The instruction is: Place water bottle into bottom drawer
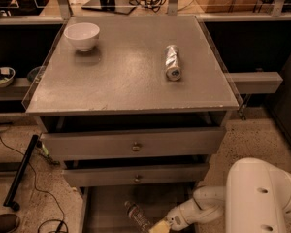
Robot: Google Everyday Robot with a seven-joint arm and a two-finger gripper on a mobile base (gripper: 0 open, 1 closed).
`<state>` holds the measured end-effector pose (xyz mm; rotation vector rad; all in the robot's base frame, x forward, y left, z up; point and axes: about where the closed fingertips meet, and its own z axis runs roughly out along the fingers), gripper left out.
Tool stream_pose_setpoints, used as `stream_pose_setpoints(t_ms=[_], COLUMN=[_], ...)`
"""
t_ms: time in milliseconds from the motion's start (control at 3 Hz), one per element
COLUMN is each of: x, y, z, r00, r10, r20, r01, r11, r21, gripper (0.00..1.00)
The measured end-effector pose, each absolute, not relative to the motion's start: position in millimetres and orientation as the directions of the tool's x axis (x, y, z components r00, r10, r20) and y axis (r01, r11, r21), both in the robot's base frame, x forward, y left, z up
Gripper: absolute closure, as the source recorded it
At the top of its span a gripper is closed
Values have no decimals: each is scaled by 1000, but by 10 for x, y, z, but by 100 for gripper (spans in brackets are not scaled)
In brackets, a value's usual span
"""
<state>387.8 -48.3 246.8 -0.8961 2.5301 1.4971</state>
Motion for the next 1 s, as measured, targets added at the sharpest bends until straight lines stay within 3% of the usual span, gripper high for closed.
stream_pose_setpoints(t_ms=[1000], x=[3905], y=[-422], z=[2149], r00=[-839], r10=[-456], r20=[-298], r01=[-478], r11=[356], r21=[803], gripper=[100])
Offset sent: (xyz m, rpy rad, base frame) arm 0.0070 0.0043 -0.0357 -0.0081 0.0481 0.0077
